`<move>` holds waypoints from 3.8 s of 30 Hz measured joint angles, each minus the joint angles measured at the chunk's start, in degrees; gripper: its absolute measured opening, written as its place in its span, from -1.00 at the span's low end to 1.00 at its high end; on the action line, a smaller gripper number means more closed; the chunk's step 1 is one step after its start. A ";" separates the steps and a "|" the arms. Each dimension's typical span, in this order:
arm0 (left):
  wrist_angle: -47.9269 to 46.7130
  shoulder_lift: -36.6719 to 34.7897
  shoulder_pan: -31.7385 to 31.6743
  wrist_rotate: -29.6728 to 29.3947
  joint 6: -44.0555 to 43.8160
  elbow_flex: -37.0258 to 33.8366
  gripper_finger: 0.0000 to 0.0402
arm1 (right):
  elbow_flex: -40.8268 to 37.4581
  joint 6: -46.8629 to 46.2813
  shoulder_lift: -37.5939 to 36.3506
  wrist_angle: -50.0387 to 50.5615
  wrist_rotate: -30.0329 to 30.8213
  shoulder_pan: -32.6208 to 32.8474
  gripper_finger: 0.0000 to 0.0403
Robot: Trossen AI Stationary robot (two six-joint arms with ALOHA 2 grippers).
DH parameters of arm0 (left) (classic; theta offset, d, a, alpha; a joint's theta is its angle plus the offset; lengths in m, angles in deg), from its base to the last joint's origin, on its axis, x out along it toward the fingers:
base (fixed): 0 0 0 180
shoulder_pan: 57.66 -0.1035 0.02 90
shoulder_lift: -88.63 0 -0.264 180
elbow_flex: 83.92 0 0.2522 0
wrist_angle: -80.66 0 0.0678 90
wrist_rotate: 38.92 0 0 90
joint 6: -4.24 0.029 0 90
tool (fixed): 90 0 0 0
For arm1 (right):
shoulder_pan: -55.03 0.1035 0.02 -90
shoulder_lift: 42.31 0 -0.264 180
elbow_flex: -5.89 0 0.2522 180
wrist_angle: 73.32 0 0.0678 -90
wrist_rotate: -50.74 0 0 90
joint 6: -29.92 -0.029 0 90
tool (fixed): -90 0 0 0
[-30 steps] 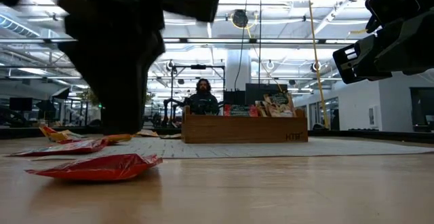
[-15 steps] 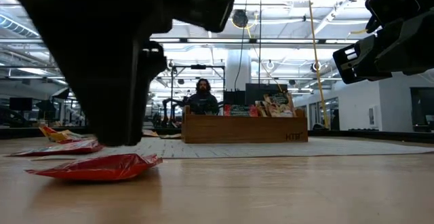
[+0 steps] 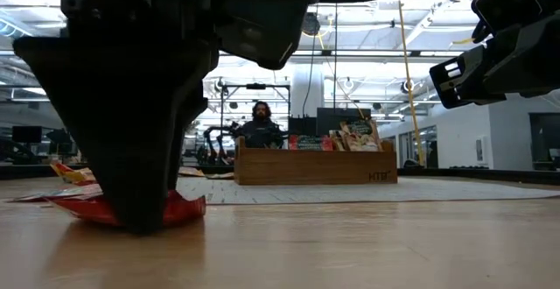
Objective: Pick & Place Tea
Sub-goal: Put the red tea bag into the middle section of the wooden organizer
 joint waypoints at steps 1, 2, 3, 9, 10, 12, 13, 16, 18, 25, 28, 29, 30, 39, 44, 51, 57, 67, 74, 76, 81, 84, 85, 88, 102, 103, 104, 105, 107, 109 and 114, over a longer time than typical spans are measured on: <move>-0.33 0.06 0.02 0.23 0.22 0.23 -0.06 | 0.00 0.00 0.00 0.00 0.00 0.00 -0.55; -0.82 0.13 0.07 0.65 0.78 0.62 -0.14 | 0.00 -0.02 0.00 0.00 0.00 0.00 -0.55; -1.36 0.19 0.05 1.11 1.26 1.17 -0.23 | 0.00 0.00 0.00 0.00 0.00 0.00 -0.55; -10.39 1.18 0.22 1.88 6.57 8.84 -0.88 | 0.00 -0.02 0.00 -0.07 0.00 0.00 -0.55; -12.80 1.24 0.24 0.21 7.85 10.89 -0.90 | 0.00 -0.02 0.00 -0.09 0.00 0.00 -0.55; -17.39 0.90 0.30 -5.27 10.70 15.30 -0.88 | 0.00 -0.02 0.00 -0.11 0.01 0.00 -0.55; -19.78 0.65 0.28 -9.02 12.39 17.58 -0.87 | 0.00 -0.02 0.00 -0.11 0.00 0.00 -0.55; -23.70 0.59 -0.78 -23.68 19.50 22.50 -0.89 | 0.00 0.00 0.00 -0.10 0.00 0.00 -0.55; -22.38 0.65 -2.35 -34.85 26.00 23.84 -0.90 | 0.00 0.00 0.00 -0.11 0.00 0.00 -0.55; -10.64 0.63 -11.82 -45.23 42.95 20.29 -0.84 | 0.00 0.00 0.00 0.06 0.00 0.00 -0.55; -5.37 0.63 -16.02 -45.13 47.15 17.46 -0.82 | 0.00 0.00 0.00 0.49 0.00 0.00 -0.55; -3.57 0.63 -17.32 -45.12 48.51 16.43 -0.83 | 0.00 0.00 0.00 0.82 0.00 0.00 -0.55; -1.61 0.63 -18.52 -44.79 49.60 15.42 -0.84 | 0.00 0.00 0.00 1.21 0.00 0.00 -0.55; 5.40 0.63 -26.56 -37.79 49.86 11.96 -0.78 | 0.00 -0.64 0.00 2.13 0.01 0.00 -0.55; 4.50 0.56 -27.90 -36.58 47.37 11.97 -0.62 | 0.00 -0.66 0.00 2.13 0.00 0.00 -0.55; 4.65 0.54 -27.26 -36.59 47.54 11.98 -0.37 | 0.00 -0.66 0.00 2.93 0.00 0.00 -0.55; 4.64 0.54 -26.97 -36.85 45.76 11.98 -0.09 | 0.00 -0.66 0.00 2.93 0.00 0.00 -0.55; 2.79 -0.01 -24.34 -59.26 49.78 12.85 0.05 | 0.00 -0.68 0.00 2.93 0.00 0.00 -0.55; 1.45 -0.04 -25.17 -30.31 48.85 16.31 -0.27 | 0.00 -0.58 0.00 2.97 0.00 0.00 -0.55; 0.05 -0.01 -25.99 -29.23 48.52 16.18 -0.54 | 0.00 -0.53 0.00 2.99 0.00 0.00 -0.55; -2.01 0.02 -28.91 -27.73 45.05 15.34 -0.92 | 0.00 -0.48 0.00 3.15 0.00 0.00 -0.55; -1.71 -0.01 -30.20 -24.71 44.02 15.33 -0.96 | 0.00 -0.46 0.00 3.19 0.00 0.00 -0.55; -1.54 -0.01 -30.41 -23.82 43.95 15.33 -0.97 | 0.00 -0.48 0.00 3.19 -0.02 0.00 -0.55; -1.14 0.02 -30.48 -23.00 43.90 15.33 -0.97 | 0.00 -0.47 0.00 3.22 -0.02 0.00 -0.55; 7.98 0.76 -30.53 -18.92 44.17 10.92 -0.97 | 0.00 -0.83 0.00 4.07 -0.02 0.00 -0.55; 8.42 0.74 -30.70 -18.87 44.13 10.18 -0.98 | 0.00 -1.07 0.00 4.04 -0.02 0.00 -0.55; 8.68 0.57 -30.90 -18.67 44.05 9.53 -0.98 | 0.00 -1.16 0.00 4.07 -0.02 0.00 -0.55; 9.04 0.51 -31.12 -18.27 43.75 8.67 -0.98 | 0.00 -1.19 0.00 4.07 -0.02 0.00 -0.55; 9.90 0.52 -31.43 -17.93 43.18 6.52 -0.97 | 0.00 -1.27 0.00 4.07 -0.02 0.00 -0.55; 10.04 0.52 -31.67 -17.64 42.31 5.22 -0.96 | 0.00 -1.27 0.00 4.07 -0.02 0.00 -0.55; 8.36 0.63 -31.29 -17.57 42.33 5.69 -0.98 | 0.00 -1.11 0.01 4.07 -0.02 0.00 -0.55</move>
